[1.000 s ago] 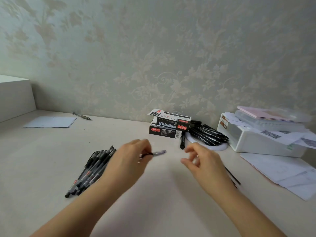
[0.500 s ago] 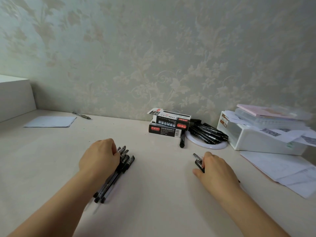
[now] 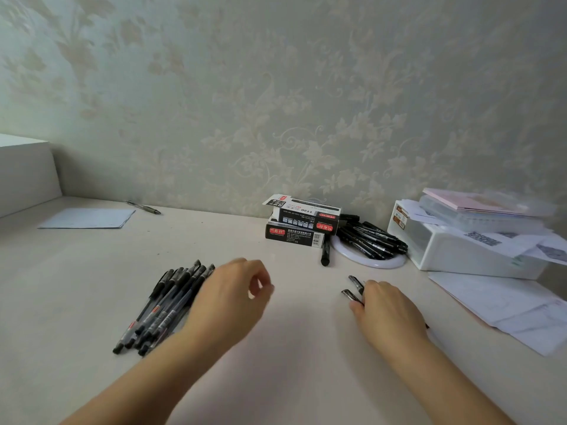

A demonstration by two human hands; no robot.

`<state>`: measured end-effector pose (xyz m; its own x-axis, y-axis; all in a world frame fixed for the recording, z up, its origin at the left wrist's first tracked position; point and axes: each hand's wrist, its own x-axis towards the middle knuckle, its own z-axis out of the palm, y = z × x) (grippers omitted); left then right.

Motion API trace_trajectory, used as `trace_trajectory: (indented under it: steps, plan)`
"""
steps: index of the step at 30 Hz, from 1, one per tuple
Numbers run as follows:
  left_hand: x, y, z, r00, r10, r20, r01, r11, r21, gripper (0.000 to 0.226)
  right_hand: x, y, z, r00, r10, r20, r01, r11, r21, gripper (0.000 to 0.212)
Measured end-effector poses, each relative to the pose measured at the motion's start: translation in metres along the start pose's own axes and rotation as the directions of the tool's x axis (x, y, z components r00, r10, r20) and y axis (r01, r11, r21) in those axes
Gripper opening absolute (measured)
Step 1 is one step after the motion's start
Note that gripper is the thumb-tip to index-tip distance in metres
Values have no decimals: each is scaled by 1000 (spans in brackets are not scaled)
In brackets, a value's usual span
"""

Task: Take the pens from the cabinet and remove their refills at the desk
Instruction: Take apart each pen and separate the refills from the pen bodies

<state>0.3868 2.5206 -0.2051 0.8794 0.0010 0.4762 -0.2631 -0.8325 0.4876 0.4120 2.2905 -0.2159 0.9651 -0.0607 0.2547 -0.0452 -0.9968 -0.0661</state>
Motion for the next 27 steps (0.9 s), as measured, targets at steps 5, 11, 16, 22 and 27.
trace_trajectory:
  steps: [5, 11, 16, 22, 27]
  plan:
    - [-8, 18, 15, 966, -63, 250, 171, 881, -441, 6, 5, -9, -9, 999, -27, -42, 46, 837, 545, 24]
    - [-8, 19, 17, 946, -68, 318, 237, 813, -531, 22, -6, -39, -4, 969, -167, 184, -163, 130, 978, 26]
    - [-6, 8, 20, 969, 58, 239, 12, 960, -280, 12, -12, -45, 8, 936, -307, 172, -171, 31, 985, 8]
    - [-4, 2, 26, 966, 184, 182, -164, 979, -117, 13, -7, -46, 15, 960, -265, 86, -66, 82, 994, 11]
    - [-4, 2, 25, 966, 171, 195, -182, 982, 41, 30, -9, -46, 16, 953, -296, 70, -45, 90, 995, 15]
